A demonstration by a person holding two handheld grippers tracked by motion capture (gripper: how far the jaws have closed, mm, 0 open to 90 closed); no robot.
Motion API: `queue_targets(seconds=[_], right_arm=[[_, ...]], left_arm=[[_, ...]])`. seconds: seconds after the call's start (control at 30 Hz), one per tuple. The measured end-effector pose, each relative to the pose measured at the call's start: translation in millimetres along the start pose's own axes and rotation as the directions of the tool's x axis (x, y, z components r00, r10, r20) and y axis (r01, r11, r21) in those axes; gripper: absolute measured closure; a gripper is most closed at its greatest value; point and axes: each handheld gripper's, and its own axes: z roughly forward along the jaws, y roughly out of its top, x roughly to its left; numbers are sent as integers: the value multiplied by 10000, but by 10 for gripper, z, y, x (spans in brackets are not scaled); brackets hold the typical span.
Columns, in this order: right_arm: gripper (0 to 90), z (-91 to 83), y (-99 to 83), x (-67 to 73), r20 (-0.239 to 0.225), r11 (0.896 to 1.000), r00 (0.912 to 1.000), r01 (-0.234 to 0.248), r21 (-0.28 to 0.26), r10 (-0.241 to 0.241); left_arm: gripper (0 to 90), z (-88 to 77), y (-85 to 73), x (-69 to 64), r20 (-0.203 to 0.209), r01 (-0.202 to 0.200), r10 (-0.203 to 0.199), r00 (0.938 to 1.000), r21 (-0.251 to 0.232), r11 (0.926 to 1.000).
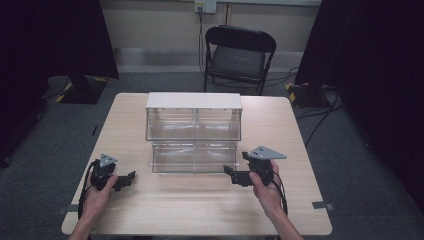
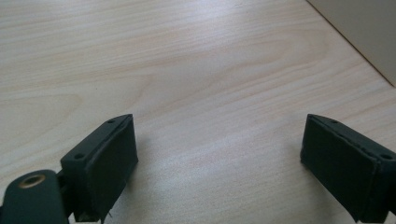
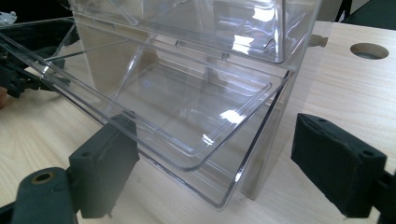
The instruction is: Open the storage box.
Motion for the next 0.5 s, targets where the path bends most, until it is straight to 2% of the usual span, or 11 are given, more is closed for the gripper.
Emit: queue_targets(seconds=[0.5], right_arm=[[143,24,37,-7,27,9999,10000,-58,-153,58]], left_arm=[[102,0,0,0,-1,3,-3,10000,-4,10000]])
